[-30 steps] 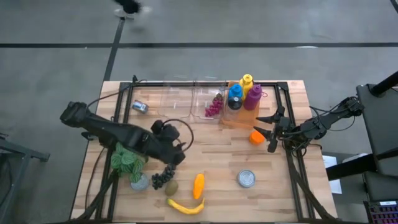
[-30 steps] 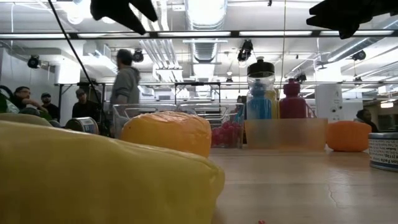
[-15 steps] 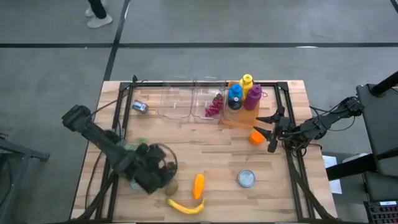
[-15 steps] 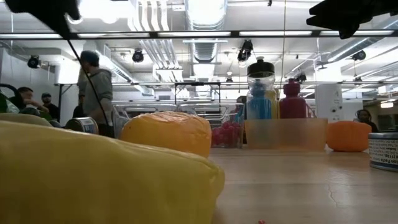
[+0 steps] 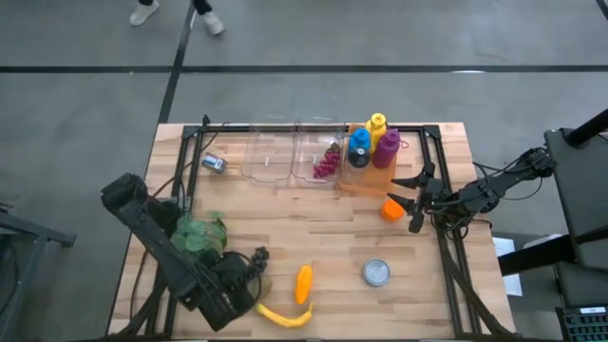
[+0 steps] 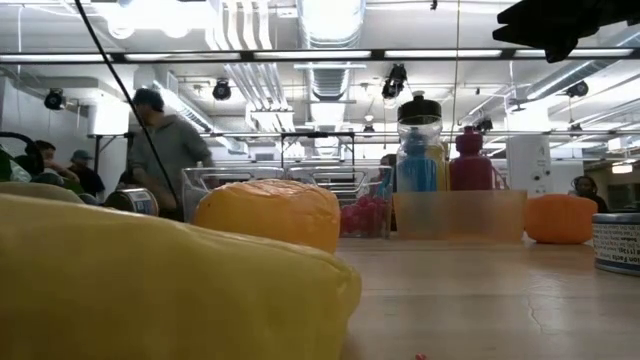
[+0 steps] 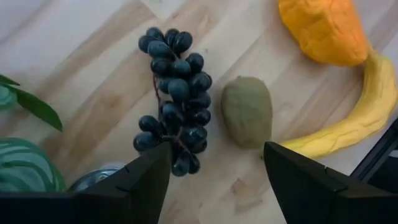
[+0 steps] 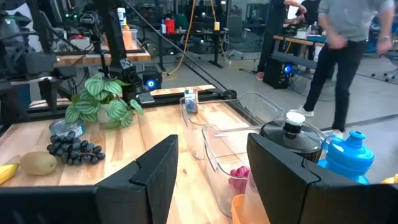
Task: Pick & Place Food Item
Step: Put the black grapes into the right transparent bin
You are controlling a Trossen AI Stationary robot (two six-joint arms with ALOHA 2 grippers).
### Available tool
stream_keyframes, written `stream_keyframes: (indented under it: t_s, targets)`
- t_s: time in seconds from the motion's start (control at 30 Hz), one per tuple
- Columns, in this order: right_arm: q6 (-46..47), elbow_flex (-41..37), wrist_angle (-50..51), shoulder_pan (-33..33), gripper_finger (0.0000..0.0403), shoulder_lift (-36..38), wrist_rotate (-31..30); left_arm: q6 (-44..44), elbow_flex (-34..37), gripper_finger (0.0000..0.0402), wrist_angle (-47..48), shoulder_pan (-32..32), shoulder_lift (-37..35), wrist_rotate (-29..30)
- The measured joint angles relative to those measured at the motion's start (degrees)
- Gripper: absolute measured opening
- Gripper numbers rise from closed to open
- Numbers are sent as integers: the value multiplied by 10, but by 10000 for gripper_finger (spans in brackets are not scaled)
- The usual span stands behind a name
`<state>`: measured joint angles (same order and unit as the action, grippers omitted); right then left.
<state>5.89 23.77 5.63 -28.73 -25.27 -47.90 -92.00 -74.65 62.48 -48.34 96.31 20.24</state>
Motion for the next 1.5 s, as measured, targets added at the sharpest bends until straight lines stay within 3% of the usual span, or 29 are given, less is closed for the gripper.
stream_keyframes:
  t_s: [0.2, 0.63, 0.97, 1.5]
  targets:
    - [0, 0, 0, 0, 190, 0, 0, 23, 0, 262, -8, -4, 3, -4]
    - [0, 0, 0, 0, 190, 0, 0, 241, 0, 262, -30, -32, 23, 7]
    - [0, 0, 0, 0, 190, 0, 0, 244, 1, 261, -31, -62, 79, 71]
    - [0, 0, 0, 0, 190, 0, 0, 139, 25, 261, -28, -71, 97, 80]
